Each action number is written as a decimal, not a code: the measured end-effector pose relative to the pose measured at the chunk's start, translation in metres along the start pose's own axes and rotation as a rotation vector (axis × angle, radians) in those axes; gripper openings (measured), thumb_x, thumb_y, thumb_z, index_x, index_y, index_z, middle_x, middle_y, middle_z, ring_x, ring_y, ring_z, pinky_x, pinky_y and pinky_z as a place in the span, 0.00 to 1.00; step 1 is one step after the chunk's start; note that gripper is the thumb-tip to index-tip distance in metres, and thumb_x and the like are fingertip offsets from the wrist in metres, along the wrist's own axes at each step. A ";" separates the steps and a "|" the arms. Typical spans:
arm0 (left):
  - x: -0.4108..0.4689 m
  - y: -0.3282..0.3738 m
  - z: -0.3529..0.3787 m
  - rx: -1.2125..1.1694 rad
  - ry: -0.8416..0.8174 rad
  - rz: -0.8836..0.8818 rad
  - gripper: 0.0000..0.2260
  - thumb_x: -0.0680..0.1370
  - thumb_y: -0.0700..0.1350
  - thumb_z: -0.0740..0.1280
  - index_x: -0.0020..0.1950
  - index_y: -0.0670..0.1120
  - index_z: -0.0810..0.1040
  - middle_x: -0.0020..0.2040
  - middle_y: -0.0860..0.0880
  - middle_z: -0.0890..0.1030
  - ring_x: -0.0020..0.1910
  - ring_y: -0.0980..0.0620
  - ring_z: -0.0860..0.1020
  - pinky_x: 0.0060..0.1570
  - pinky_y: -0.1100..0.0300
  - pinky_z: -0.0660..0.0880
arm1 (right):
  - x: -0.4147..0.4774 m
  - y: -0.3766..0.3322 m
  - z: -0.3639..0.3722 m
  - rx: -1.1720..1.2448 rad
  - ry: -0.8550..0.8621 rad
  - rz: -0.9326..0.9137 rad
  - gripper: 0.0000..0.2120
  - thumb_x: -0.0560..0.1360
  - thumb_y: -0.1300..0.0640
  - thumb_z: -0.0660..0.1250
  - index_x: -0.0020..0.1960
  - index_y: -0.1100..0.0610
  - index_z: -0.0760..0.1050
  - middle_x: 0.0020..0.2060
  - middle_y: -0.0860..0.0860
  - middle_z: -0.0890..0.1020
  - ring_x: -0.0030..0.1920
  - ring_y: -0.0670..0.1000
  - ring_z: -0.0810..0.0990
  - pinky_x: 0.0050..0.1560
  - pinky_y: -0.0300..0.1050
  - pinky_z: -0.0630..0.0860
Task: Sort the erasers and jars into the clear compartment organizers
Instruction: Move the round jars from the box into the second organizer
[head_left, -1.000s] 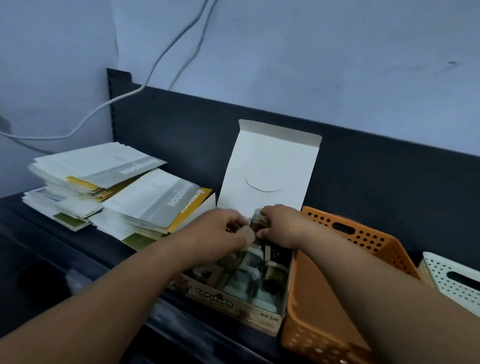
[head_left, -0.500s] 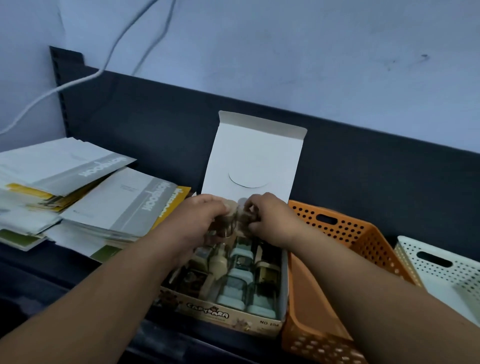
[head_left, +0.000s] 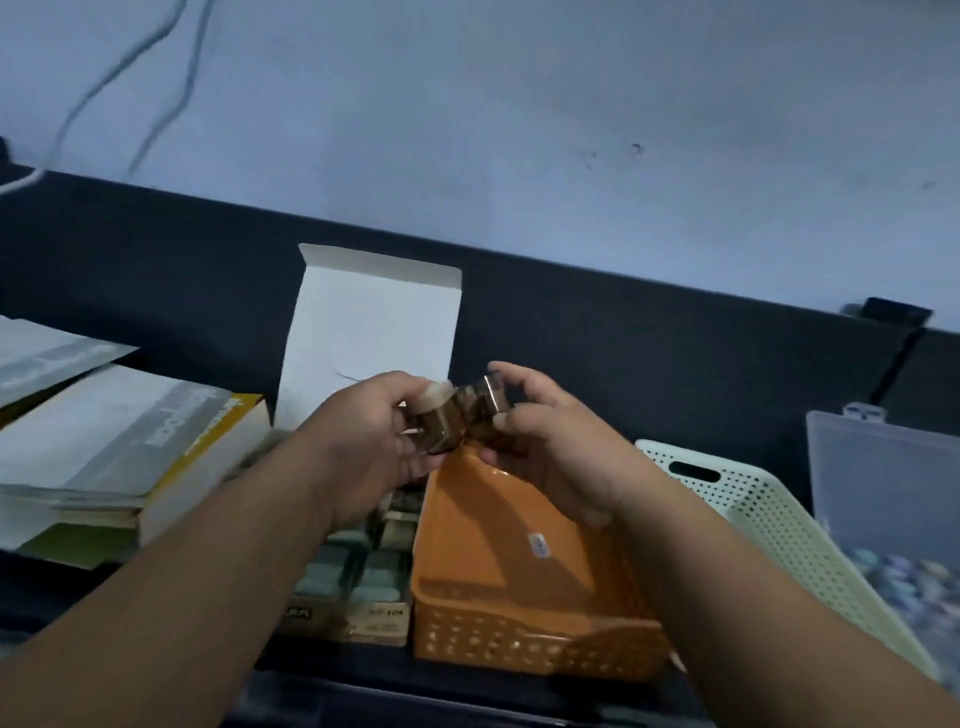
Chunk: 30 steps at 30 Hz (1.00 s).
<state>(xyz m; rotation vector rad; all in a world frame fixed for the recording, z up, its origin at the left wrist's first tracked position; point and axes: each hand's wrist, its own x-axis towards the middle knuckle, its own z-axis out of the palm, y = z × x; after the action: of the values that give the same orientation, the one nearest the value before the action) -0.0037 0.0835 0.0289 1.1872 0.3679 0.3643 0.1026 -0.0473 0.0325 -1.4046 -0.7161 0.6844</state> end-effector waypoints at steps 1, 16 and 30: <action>-0.003 -0.006 0.019 0.007 -0.030 -0.011 0.13 0.79 0.45 0.58 0.59 0.41 0.77 0.50 0.42 0.79 0.43 0.48 0.77 0.44 0.54 0.74 | -0.015 -0.003 -0.014 0.019 0.003 -0.005 0.21 0.77 0.69 0.58 0.65 0.52 0.72 0.57 0.56 0.78 0.50 0.54 0.79 0.51 0.48 0.78; -0.095 -0.135 0.349 0.066 -0.420 -0.050 0.06 0.77 0.45 0.66 0.51 0.45 0.78 0.44 0.45 0.80 0.40 0.51 0.78 0.42 0.57 0.74 | -0.315 -0.012 -0.261 0.123 0.567 -0.045 0.15 0.79 0.63 0.54 0.61 0.63 0.74 0.46 0.58 0.81 0.42 0.55 0.81 0.43 0.45 0.78; -0.098 -0.202 0.581 0.512 -0.677 0.133 0.15 0.69 0.48 0.76 0.52 0.46 0.78 0.46 0.44 0.84 0.44 0.49 0.79 0.46 0.53 0.76 | -0.471 -0.011 -0.444 -0.092 0.986 -0.054 0.10 0.78 0.62 0.64 0.57 0.51 0.74 0.45 0.51 0.81 0.37 0.51 0.76 0.36 0.41 0.70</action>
<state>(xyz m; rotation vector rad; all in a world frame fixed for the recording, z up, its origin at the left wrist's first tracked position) 0.1943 -0.5070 0.0393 1.7550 -0.2274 -0.0421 0.1593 -0.6920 0.0102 -1.5735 0.0045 -0.1303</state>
